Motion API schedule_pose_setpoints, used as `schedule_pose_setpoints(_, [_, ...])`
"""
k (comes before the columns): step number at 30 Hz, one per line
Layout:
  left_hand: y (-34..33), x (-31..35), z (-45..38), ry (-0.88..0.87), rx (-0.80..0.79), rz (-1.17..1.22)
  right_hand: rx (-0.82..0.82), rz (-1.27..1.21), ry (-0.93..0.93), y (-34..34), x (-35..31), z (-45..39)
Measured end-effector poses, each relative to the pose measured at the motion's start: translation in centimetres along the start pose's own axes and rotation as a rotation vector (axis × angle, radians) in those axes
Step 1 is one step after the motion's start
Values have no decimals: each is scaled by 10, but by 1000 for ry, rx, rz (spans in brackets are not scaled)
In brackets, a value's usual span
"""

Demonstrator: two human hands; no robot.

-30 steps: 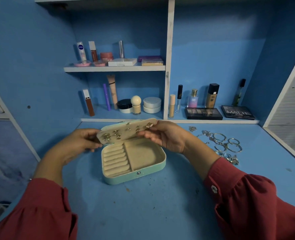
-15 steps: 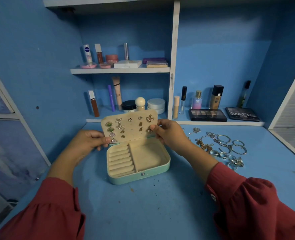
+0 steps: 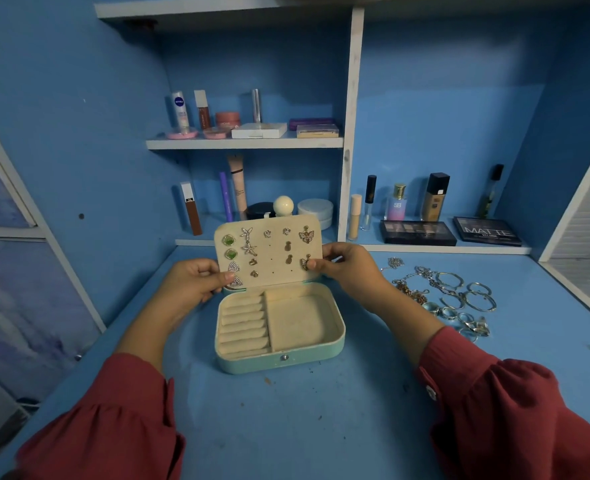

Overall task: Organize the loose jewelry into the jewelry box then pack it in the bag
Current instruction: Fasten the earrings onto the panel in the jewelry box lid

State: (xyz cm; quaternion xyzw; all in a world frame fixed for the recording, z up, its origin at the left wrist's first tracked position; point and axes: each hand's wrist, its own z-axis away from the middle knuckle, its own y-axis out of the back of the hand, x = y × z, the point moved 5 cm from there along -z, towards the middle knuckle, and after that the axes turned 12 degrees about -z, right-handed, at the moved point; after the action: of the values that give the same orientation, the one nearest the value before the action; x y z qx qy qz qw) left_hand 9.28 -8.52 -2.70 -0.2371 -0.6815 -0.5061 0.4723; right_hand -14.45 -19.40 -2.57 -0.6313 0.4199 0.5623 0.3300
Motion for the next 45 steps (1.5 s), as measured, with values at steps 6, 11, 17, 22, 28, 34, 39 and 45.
schedule_pose_setpoints(6, [-6,8,5,-34,-32,115,-83,85,-20,-6,2,1])
schedule_pose_setpoints(11, [-5,6,5,-41,-28,89,-75,-17,-2,-8,0,4])
schedule_pose_setpoints(17, [-8,8,5,-47,-27,120,-35,-205,-16,-8,1,4])
schedule_pose_setpoints(22, [-10,7,4,-53,-29,115,-49,-326,2,-8,0,4])
schedule_pose_setpoints(28, [-9,4,2,-50,-47,90,-86,-339,-23,-10,1,3])
schedule_pose_setpoints(34, [-10,4,2,-48,-48,81,-95,-342,-22,-11,0,2])
schedule_pose_setpoints(39, [-10,5,3,-53,-46,83,-99,-250,-23,-12,3,-1])
schedule_pose_setpoints(45, [-9,5,2,-65,-41,61,-89,-205,-15,-11,3,-2])
